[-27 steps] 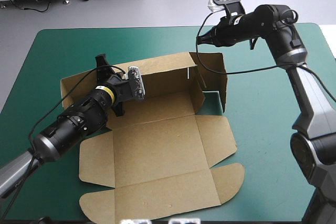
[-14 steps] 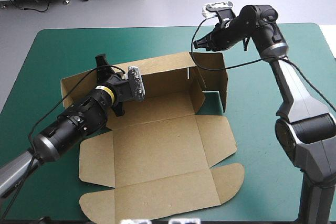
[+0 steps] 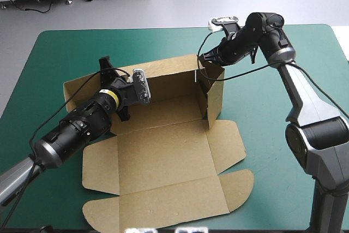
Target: Fold the box
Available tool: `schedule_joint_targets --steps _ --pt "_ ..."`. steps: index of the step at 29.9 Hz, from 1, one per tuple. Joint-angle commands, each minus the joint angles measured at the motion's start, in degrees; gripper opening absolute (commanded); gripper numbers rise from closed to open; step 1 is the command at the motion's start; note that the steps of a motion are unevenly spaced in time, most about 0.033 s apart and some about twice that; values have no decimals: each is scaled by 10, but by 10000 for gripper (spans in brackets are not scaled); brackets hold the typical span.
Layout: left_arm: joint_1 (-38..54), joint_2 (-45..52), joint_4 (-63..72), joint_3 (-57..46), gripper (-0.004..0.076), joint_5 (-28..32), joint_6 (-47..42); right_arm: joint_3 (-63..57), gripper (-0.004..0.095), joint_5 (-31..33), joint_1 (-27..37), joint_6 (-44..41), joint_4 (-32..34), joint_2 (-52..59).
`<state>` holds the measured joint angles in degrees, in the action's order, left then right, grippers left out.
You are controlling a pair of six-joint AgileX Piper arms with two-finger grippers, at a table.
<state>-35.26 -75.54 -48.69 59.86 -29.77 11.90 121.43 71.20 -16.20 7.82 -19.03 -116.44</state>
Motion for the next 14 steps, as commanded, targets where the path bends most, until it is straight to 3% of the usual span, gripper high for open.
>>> schedule_joint_targets --steps 1,8,14 --pt "-3 14 0 13 -6 23 -14 0 -6 3 3 13 -27 49" --pt "-3 14 1 13 -6 27 -18 -65 -6 -55 5 37 -35 91" --pt "-3 14 1 13 -6 31 -18 -183 -6 -142 34 113 -150 132"
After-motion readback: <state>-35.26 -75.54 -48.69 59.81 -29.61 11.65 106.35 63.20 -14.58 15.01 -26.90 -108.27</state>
